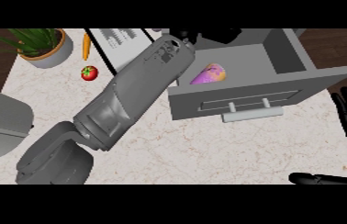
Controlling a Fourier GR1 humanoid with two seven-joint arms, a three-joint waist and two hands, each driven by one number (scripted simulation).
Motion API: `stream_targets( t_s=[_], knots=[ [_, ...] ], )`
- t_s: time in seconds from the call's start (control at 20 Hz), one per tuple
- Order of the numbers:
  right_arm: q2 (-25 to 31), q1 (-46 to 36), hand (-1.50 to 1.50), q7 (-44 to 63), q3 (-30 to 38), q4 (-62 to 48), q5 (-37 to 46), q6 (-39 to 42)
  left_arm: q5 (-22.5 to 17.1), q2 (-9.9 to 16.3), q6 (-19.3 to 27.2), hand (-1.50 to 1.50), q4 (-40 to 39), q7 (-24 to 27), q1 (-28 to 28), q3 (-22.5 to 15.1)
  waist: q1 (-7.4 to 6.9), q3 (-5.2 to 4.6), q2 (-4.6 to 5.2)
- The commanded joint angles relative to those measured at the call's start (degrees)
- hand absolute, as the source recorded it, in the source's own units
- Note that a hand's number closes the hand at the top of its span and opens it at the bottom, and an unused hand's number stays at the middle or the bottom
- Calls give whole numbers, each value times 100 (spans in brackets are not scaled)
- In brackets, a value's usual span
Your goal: Pick up the can, place it into the drawer and close the drawer
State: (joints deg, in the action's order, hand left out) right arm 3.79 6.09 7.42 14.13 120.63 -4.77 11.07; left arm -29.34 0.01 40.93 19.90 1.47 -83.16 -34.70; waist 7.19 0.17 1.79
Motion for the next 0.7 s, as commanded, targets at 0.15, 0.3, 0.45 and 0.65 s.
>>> stream_targets(
  t_s=[0.15,0.3,0.45,0.65],
  knots=[
    [37,10,-150,188,-17,189,-15,-12,-201,0,238,-150,-73,75,10,-105,38,-2,0],
    [57,2,-150,-108,-28,82,152,23,-305,-1,316,-150,10,328,210,-123,13,-2,10],
    [140,98,-150,-232,-142,510,687,-62,-528,-1,371,-150,151,408,277,33,-13,-10,-12],
    [478,-117,-150,-436,-233,560,1257,12,-667,-1,418,-150,211,348,174,-37,22,-8,16]
  ],
)
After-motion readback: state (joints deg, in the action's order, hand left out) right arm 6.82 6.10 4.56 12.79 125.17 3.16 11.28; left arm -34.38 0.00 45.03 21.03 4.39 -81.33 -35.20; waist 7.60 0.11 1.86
